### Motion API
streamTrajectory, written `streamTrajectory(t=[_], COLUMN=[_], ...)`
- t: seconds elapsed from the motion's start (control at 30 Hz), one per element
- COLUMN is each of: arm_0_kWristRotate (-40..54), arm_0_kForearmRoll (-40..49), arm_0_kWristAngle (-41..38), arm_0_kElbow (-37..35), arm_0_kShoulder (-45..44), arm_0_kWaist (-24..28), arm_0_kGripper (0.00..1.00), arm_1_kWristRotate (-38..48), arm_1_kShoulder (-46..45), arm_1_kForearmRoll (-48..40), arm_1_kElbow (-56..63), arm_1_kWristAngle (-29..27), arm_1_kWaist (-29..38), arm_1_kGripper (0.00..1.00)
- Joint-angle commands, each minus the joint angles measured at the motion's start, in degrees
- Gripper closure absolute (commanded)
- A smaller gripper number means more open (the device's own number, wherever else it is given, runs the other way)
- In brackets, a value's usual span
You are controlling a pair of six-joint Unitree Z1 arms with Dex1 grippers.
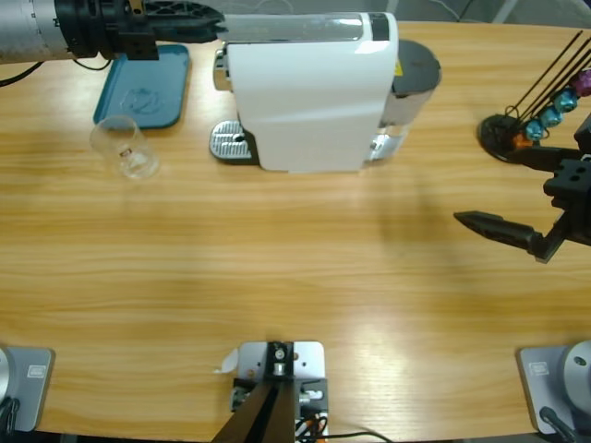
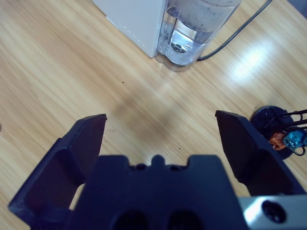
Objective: Pour coffee
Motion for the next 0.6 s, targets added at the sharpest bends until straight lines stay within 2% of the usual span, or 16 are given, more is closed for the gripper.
streamTrajectory(t=[0.03,0.3,0.47,0.6], arm_0_kWristRotate=[0.2,-0.6,-0.1,7.8], arm_0_kForearmRoll=[-2.0,0.4,2.0,14.4], arm_0_kWristAngle=[-1.3,-0.8,0.0,8.3], arm_0_kElbow=[-0.3,-1.1,-2.3,-3.1], arm_0_kShoulder=[-3.4,-10.4,-11.7,-17.3], arm_0_kWaist=[0.1,0.6,0.6,0.5], arm_0_kGripper=[1.0,1.0,1.0,1.0], arm_1_kWristRotate=[0.5,0.5,0.5,0.5], arm_1_kShoulder=[-1.7,-1.8,-1.9,-1.9], arm_1_kForearmRoll=[0.3,0.3,0.3,0.4], arm_1_kElbow=[1.1,1.1,1.2,1.1], arm_1_kWristAngle=[-0.7,-0.7,-0.7,-0.7], arm_1_kWaist=[0.5,0.5,0.5,0.5], arm_1_kGripper=[0.0,0.0,0.0,0.0])
